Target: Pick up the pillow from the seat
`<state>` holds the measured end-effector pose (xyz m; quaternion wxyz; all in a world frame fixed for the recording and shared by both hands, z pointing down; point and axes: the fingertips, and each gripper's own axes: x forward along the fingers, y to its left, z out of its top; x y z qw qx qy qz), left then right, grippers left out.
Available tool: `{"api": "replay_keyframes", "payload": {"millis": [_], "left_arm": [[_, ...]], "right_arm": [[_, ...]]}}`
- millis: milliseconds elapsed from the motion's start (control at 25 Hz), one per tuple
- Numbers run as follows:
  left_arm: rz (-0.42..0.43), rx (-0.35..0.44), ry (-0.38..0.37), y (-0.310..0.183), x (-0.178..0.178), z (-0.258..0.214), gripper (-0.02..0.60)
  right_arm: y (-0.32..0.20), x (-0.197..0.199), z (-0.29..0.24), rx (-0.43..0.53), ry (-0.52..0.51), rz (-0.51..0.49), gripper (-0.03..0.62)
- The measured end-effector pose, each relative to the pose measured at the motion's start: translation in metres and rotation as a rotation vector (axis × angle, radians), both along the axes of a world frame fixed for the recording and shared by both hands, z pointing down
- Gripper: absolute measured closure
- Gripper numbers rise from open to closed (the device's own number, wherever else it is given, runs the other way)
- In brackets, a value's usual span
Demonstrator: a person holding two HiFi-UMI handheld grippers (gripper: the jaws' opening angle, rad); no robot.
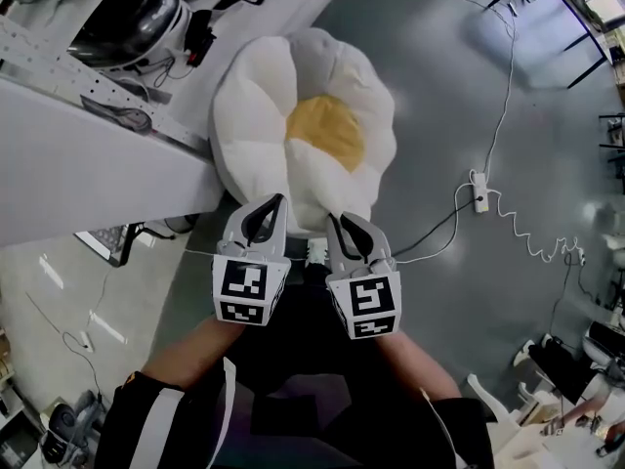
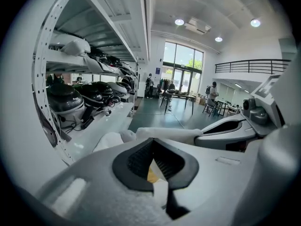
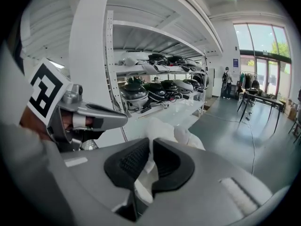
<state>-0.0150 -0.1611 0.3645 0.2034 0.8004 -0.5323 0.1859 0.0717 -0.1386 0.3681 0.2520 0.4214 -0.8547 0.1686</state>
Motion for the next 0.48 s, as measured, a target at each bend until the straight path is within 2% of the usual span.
{"api": "replay_keyframes", "payload": {"millis": [240, 480], "left_arm": [[0.03, 0.075, 0.008, 0.002, 0.009, -0.02, 0.577], [0.029, 0.078, 0.007, 0.002, 0.004, -0.019, 0.577]], "right_arm": [[-0.002, 0.0, -0.013, 0.031, -0.003, 0.033, 0.566], [0.002, -0.004, -0.015, 0.042, -0.01, 0.021, 0.571]]}}
